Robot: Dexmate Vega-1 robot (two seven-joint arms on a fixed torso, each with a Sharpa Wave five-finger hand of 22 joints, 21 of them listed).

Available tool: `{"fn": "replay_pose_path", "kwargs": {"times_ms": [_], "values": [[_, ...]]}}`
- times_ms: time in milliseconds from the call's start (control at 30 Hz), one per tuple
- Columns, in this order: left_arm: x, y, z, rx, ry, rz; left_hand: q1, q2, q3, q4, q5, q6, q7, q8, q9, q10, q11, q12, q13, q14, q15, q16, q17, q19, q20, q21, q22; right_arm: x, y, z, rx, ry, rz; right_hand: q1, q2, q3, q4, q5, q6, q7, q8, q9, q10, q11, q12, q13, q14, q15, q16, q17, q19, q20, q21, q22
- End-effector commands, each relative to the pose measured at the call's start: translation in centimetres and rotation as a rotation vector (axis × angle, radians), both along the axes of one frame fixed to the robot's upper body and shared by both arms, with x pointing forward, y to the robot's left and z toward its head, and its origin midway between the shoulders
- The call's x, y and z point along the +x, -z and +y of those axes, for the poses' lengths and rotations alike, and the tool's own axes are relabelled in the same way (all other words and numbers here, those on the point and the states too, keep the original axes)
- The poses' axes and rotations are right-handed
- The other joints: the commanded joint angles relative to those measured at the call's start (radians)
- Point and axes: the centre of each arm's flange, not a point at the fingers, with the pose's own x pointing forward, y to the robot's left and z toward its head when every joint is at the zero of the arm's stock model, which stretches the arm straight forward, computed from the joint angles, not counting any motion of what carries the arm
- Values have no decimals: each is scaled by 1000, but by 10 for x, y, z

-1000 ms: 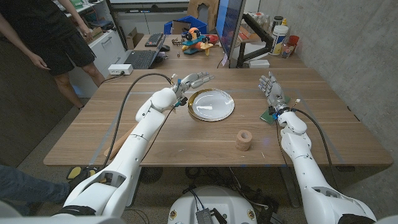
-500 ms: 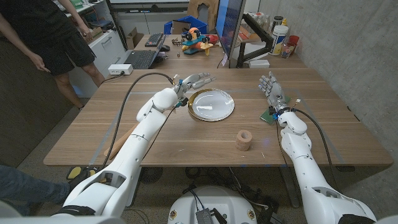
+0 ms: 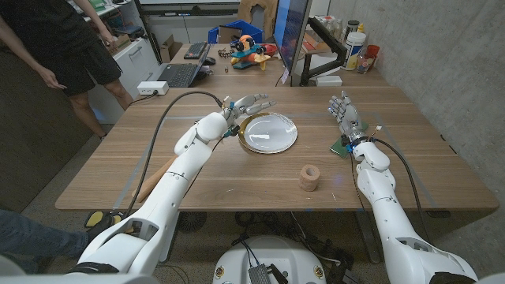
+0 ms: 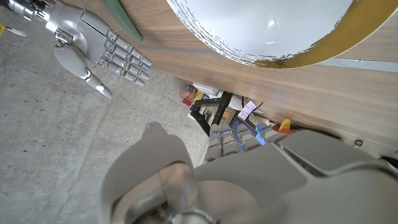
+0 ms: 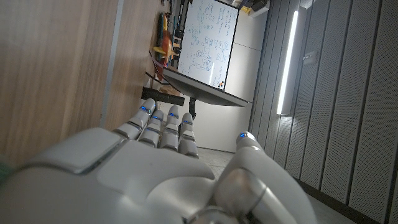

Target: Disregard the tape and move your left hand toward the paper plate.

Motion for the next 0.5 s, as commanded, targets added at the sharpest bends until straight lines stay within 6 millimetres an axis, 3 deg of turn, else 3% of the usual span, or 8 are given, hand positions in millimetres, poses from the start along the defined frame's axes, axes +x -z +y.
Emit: {"fn": "replay_pose_path", "kwargs": {"times_ms": [33,500], "values": [[-1,1,-1,32,-20,-12,13,5,6,3,-1,5,-1,3,2,4,-10,1,2,-1,-5,2,3,-21,0,5,5,-2,-1,-1,-2,2,-1,4,14,-1,-1,3,9,-2,6,1,9,6,-3,4,11,0,-1,-1,11,-2,-2,6],[1,1,-3,94,-45,-47,15,5,8,3,-1,7,-3,4,2,4,-14,1,2,-1,-6,2,2,-22,1,6,5,0,-1,-2,9,7,-1,3,15,-2,-1,3,9,-1,6,1,9,4,-4,4,12,0,-1,-1,13,-3,-8,6]]}}
